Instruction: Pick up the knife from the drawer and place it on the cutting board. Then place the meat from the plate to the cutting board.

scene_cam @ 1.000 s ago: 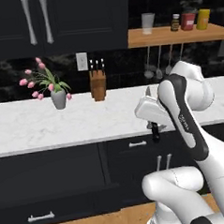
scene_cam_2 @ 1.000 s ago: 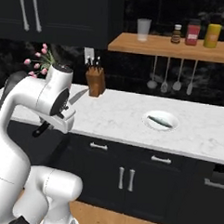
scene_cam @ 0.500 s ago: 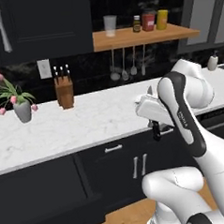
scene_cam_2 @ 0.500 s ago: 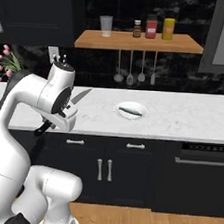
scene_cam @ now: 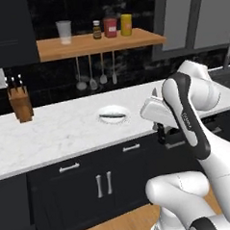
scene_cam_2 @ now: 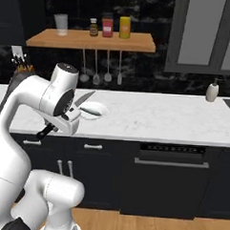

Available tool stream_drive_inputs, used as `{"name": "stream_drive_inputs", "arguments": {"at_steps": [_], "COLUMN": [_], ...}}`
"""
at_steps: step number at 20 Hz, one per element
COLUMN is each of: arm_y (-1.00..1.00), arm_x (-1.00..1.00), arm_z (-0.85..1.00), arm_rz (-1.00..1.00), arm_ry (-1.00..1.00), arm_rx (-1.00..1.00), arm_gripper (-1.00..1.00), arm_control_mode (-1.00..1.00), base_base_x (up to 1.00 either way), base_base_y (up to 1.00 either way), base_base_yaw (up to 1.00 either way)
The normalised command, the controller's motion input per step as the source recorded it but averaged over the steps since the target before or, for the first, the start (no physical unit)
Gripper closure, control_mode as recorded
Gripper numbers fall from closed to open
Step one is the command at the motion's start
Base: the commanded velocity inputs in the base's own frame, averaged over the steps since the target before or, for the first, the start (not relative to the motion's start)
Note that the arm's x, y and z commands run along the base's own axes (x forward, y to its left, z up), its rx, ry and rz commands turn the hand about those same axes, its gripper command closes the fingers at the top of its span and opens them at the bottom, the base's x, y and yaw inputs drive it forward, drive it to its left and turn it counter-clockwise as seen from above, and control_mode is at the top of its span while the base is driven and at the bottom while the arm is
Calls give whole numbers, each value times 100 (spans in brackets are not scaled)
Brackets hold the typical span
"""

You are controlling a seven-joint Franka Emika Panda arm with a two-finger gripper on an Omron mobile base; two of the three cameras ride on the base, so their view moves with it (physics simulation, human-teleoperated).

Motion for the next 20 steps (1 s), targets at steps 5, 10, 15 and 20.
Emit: {"name": "stream_drive_inputs", "arguments": {"at_steps": [5,10,15,20], "arm_y": [0,0,0,0], "arm_x": [0,0,0,0], "arm_z": [0,0,0,0], "arm_rz": [0,0,0,0], "arm_ry": [0,0,0,0], "arm_rx": [0,0,0,0], "arm_gripper": [100,100,100,100], "arm_control_mode": [100,100,100,100], "base_base_x": [23,28,33,43], "base_base_y": [-85,-72,-77,-74], "base_base_yaw": [0,0,1,6]}}
